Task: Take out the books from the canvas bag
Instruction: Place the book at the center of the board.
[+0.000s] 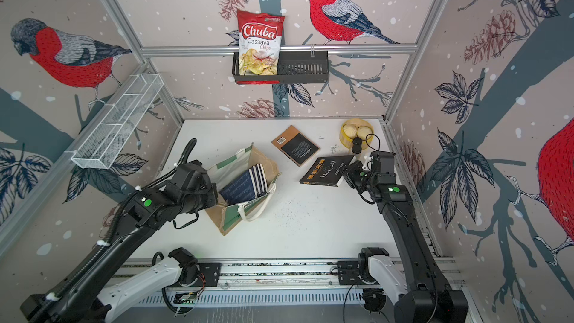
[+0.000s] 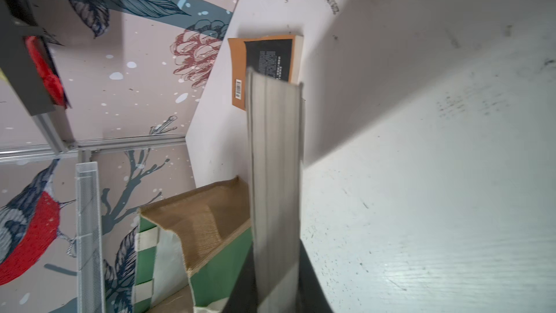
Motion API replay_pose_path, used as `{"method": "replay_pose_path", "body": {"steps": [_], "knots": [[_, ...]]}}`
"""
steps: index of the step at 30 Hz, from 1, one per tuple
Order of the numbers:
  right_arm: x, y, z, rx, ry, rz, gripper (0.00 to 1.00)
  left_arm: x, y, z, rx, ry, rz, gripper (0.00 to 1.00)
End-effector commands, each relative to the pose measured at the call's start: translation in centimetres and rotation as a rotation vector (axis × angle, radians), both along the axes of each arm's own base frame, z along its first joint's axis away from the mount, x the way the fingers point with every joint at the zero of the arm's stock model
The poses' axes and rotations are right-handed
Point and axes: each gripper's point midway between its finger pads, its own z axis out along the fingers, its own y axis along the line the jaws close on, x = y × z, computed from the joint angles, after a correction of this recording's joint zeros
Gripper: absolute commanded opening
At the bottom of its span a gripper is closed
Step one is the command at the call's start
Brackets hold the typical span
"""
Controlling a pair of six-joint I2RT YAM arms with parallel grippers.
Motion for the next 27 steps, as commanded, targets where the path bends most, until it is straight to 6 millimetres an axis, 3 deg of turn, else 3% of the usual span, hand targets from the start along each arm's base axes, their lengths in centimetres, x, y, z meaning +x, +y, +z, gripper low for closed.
{"method": "replay_pose_path", "body": {"steps": [1, 6, 10, 11, 13, 14, 17, 22, 25, 27], "knots": [[1.2, -0.5, -1.2, -0.049, -0.029, 0.000, 0.04, -0.1, -0.2, 0.1, -0.016, 0.002, -0.003, 0.00], [1.3, -0.8, -5.4, -0.119, 0.110, 0.028, 0.05, -0.3, -0.5, -0.1, -0.040, 0.009, -0.009, 0.00], [0.3, -2.1, -8.8, -0.225, 0.281, 0.026, 0.14, -0.2, -0.7, 0.1, -0.049, -0.001, -0.012, 0.00], [0.0, -2.4, -9.5, -0.245, 0.319, 0.029, 0.23, -0.1, -0.8, 0.2, -0.054, -0.004, -0.017, 0.00], [-0.6, -3.1, -10.2, -0.285, 0.377, 0.025, 0.55, 0.0, -1.1, 0.3, -0.064, -0.008, -0.027, 0.00], [-0.8, -3.4, -10.3, -0.306, 0.398, 0.019, 0.60, 0.0, -1.2, 0.3, -0.068, -0.009, -0.032, 0.00], [-1.1, -4.6, -9.5, -0.373, 0.420, -0.005, 0.71, 0.0, -1.3, 0.4, -0.070, -0.012, -0.039, 0.00], [-1.2, -5.4, -6.6, -0.439, 0.405, -0.026, 0.76, 0.0, -1.3, 0.6, -0.073, -0.023, -0.039, 0.00], [-0.4, -3.8, -3.7, -0.445, 0.334, 0.007, 0.76, 0.0, -1.4, 0.6, -0.075, -0.023, -0.043, 0.00], [0.3, -0.9, -1.1, -0.444, 0.250, 0.075, 0.76, 0.0, -1.4, 0.6, -0.077, -0.025, -0.044, 0.00]]}}
